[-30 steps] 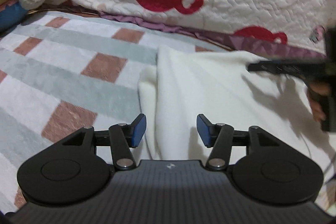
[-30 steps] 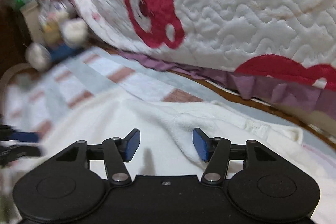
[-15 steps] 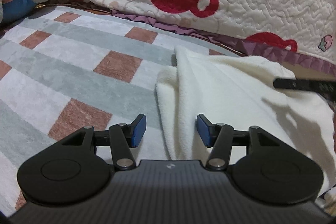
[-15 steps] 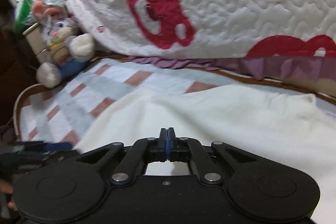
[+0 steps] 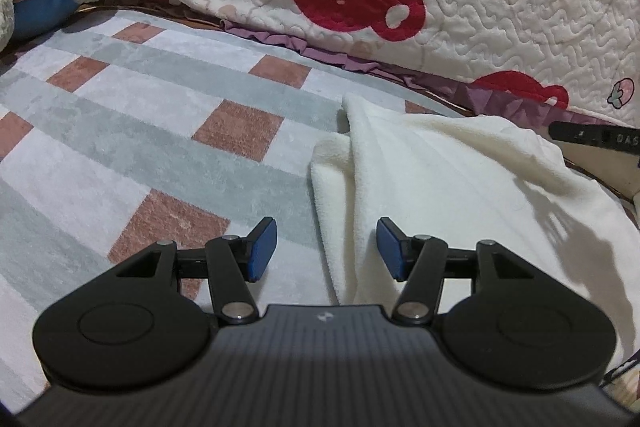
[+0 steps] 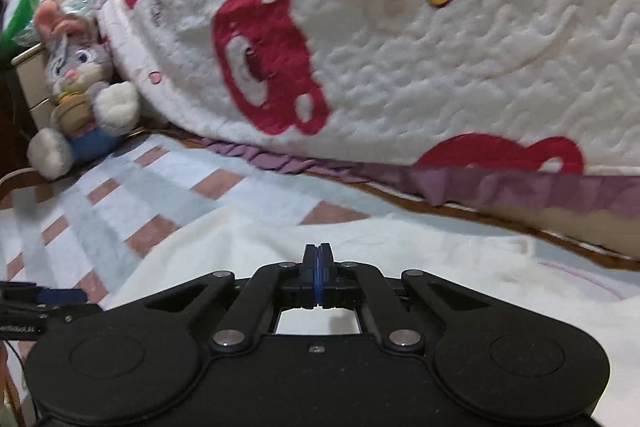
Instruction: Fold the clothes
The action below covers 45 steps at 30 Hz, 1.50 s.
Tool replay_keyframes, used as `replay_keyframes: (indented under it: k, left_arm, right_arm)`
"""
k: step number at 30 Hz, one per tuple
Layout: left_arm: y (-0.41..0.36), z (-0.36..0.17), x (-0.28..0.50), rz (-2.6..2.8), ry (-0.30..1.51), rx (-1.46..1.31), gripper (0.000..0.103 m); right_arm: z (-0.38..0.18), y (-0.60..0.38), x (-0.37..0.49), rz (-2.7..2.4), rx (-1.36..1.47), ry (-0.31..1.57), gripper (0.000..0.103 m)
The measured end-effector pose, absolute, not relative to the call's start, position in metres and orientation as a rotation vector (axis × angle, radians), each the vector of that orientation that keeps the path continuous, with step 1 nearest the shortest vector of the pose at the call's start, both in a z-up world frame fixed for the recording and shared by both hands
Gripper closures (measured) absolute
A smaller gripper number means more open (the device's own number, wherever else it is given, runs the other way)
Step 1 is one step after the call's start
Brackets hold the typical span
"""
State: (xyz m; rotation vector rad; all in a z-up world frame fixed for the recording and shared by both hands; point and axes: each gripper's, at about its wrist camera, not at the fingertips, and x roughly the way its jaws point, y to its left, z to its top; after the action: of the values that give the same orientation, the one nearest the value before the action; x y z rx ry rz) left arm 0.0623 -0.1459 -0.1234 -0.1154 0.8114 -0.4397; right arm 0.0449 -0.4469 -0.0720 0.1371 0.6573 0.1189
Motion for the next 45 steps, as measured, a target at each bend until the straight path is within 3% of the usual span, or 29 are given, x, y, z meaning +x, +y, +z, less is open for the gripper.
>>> replay_keyframes:
  k: [3,4,5,7,9,10,15,31,33,37,45]
  left_arm:
    - [-0.148,-0.126,0.063,-0.442,0.819,-0.112,0.048]
    - [-0.15,-0.128,0.063,-0.444,0.822,-0.107,0.048]
    - [-0.152,-0.129,0.062,-0.446,0.826,-0.102,0.048]
    - [-0.154,-0.131,0.061,-0.453,0.831,-0.092,0.048]
    - [-0.156,-0.133,0.06,-0.456,0.836,-0.084,0.048]
    - [-0.156,-0.134,0.06,-0.456,0.837,-0.083,0.048]
    - [-0.153,-0.135,0.062,-0.446,0.838,-0.088,0.046]
    - [-0.191,-0.111,0.051,-0.515,0.745,-0.021,0.045]
    - [-0.201,-0.104,0.056,-0.545,0.728,-0.034,0.043]
    - [-0.22,-0.09,0.065,-0.606,0.694,-0.061,0.035]
    - [-0.311,-0.104,0.137,-0.698,0.88,0.107,0.03]
  right_arm:
    - [-0.078,-0.449,0.05,0.101,0.078,0.688,0.09]
    - [-0.083,-0.448,0.053,0.093,0.044,0.693,0.072]
    - [-0.087,-0.447,0.055,0.085,0.011,0.698,0.063]
    - [-0.099,-0.447,0.063,0.088,-0.03,0.708,0.064]
    - [-0.106,-0.449,0.068,0.099,-0.017,0.716,0.091]
    - [-0.106,-0.449,0.066,0.101,-0.004,0.709,0.099]
    - [-0.102,-0.443,0.046,0.112,0.046,0.659,0.099]
    - [-0.098,-0.462,-0.032,0.573,0.23,0.775,0.099]
    - [-0.084,-0.498,-0.038,0.453,0.238,0.72,0.097]
    - [-0.061,-0.586,-0.03,0.042,0.162,0.706,0.062]
    - [-0.108,-0.669,0.003,-0.186,0.089,0.916,0.052]
